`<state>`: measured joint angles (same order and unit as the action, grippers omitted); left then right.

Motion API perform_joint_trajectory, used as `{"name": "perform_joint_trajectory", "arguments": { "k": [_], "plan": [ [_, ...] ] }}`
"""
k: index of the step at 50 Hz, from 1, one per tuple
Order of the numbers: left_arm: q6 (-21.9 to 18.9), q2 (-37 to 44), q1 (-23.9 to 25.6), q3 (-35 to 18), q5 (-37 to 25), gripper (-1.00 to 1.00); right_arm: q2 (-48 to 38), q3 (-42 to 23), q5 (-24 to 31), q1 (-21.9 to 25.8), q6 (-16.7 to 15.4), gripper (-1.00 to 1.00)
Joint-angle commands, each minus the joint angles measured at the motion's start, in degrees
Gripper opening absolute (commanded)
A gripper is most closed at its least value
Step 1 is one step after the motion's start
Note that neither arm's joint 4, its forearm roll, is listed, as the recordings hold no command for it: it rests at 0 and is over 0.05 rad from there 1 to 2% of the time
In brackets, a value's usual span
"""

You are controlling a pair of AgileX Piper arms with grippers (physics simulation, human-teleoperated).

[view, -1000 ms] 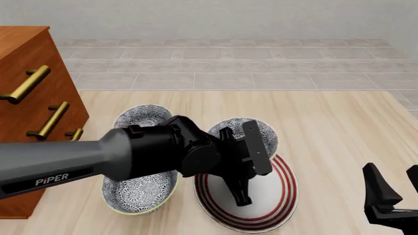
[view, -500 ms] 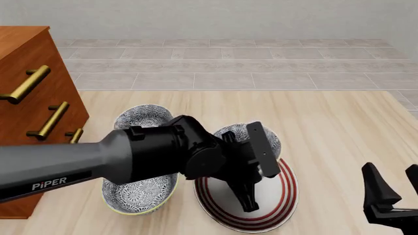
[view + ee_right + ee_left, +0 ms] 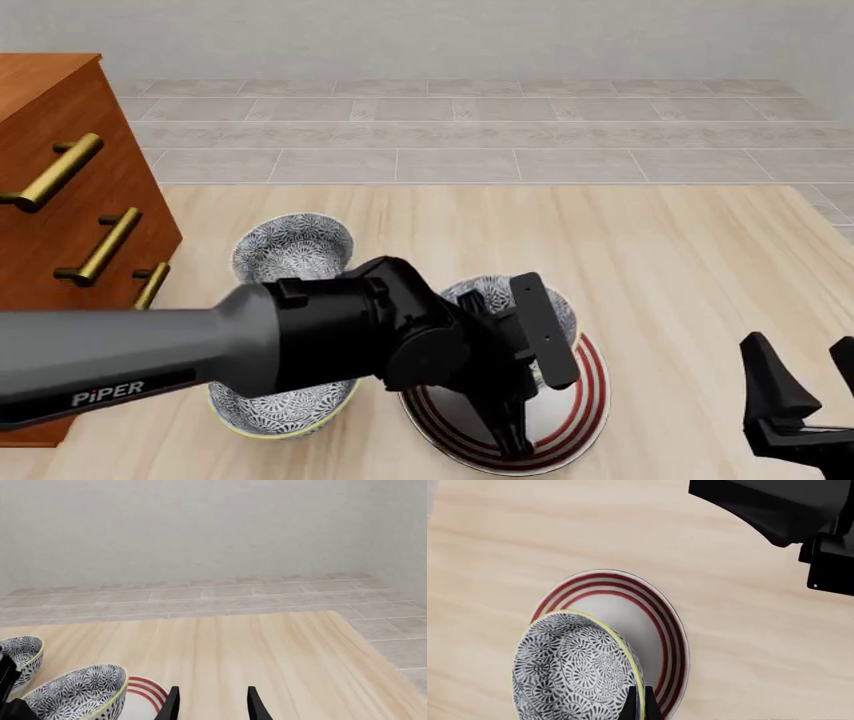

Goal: Put the bowl at the front on the plate.

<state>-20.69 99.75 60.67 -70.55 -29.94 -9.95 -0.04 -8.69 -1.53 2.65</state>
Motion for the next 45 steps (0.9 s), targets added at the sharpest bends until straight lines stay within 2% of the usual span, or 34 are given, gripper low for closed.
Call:
{"name": "perform_joint_trajectory", "arguments": {
  "k": [1, 19, 45],
  "plan": [
    [-0.26, 0.61, 0.02, 0.69, 0.8, -1.0, -0.27, -0.01, -0.26, -0.11, 0.05, 1.0],
    [-0.38, 2.78, -0.04, 2.66, 2.97, -1.0, 0.82, 0.04, 0.47, -0.68, 0.46, 1.0],
    [-0.92, 3.32, -0.21, 2.71, 3.29, -1.0, 0.88, -0.01, 0.53, -1.03, 0.63, 1.0]
  ]
}}
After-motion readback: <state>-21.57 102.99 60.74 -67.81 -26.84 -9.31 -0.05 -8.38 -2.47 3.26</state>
